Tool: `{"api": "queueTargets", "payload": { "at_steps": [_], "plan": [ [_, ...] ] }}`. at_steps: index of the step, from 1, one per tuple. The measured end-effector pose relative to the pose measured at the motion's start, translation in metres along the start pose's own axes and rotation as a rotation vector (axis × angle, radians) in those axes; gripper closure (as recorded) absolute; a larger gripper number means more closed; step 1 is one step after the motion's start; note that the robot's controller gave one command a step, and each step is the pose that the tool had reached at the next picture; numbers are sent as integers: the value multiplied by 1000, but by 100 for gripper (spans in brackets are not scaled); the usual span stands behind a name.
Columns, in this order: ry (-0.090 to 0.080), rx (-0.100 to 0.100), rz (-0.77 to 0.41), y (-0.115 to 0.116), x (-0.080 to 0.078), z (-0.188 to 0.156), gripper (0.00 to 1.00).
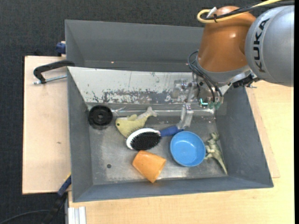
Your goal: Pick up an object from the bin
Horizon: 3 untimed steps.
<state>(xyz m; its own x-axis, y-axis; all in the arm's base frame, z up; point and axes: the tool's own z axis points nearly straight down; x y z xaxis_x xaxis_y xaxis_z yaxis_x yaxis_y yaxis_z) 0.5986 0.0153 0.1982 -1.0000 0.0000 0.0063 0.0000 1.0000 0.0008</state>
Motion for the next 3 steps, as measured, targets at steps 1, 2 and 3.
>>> {"api": "queueTargets", "payload": {
  "at_steps": [1,2,3],
  "plan": [
    [0,1,-248,-77,50,113,0],
    [-6,0,-250,-75,48,110,100],
    [-23,5,-228,-76,44,-156,100]
  ]
}}
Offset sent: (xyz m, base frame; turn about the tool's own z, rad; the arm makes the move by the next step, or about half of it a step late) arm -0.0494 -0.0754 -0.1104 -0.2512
